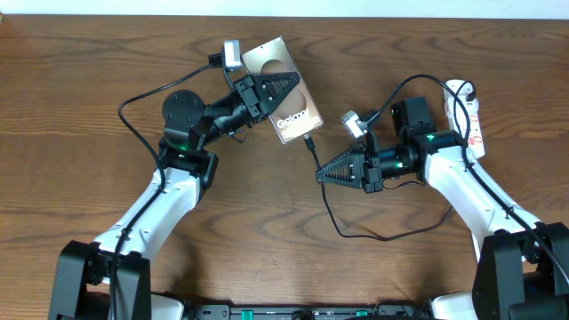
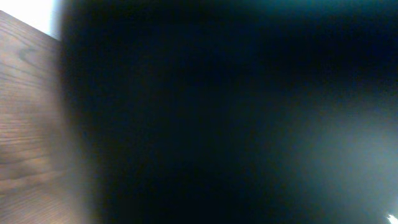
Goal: Plug charger to phone and switch on socket
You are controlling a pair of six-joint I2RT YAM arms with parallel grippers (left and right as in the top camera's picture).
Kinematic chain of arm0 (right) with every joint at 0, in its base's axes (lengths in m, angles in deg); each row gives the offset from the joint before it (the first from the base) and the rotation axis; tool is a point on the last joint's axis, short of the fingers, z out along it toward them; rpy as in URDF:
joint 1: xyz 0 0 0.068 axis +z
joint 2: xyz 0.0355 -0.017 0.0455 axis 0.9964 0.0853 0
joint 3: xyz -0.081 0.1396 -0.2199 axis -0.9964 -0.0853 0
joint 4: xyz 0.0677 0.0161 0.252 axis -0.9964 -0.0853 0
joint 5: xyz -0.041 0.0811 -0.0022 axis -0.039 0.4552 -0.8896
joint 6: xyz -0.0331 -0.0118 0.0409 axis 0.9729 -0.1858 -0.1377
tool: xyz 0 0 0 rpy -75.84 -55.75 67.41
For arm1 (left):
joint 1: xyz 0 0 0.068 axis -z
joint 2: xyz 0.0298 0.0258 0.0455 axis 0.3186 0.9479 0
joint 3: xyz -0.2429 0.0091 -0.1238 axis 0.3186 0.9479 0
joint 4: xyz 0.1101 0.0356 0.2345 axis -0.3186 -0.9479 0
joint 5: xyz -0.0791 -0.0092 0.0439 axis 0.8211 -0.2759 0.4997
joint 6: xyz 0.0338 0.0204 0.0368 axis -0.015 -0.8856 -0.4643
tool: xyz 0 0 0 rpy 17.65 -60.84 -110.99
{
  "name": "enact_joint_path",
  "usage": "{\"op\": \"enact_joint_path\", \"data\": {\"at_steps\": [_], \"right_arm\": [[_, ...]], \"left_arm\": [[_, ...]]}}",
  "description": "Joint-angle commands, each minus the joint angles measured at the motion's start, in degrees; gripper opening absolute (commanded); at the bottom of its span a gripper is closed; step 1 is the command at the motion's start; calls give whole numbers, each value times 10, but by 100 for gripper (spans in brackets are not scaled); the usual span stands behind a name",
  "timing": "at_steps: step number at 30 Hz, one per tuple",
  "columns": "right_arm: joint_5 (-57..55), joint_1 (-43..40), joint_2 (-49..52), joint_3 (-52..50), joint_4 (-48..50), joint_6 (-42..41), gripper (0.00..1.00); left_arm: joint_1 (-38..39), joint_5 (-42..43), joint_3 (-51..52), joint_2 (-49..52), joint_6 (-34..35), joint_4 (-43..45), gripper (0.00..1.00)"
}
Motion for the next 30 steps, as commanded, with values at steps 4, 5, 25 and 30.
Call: {"op": "enact_joint_path", "data": {"at_steps": [4,5,25,30], "right_arm": [[14,4,-8,-1,14,-8,1],[14,4,-8,-1,17,-8,1],[14,4,-8,-1,25,-21,1],[14,4,-8,-1,25,-23,1]], "left_arm": [[-1,17,-9,-17,-2,10,7],[-1,20,-9,-17,-2,10,7],[-1,19,-9,-17,-23,10,7],[-1,11,-9,-17,-23,10,7]]}}
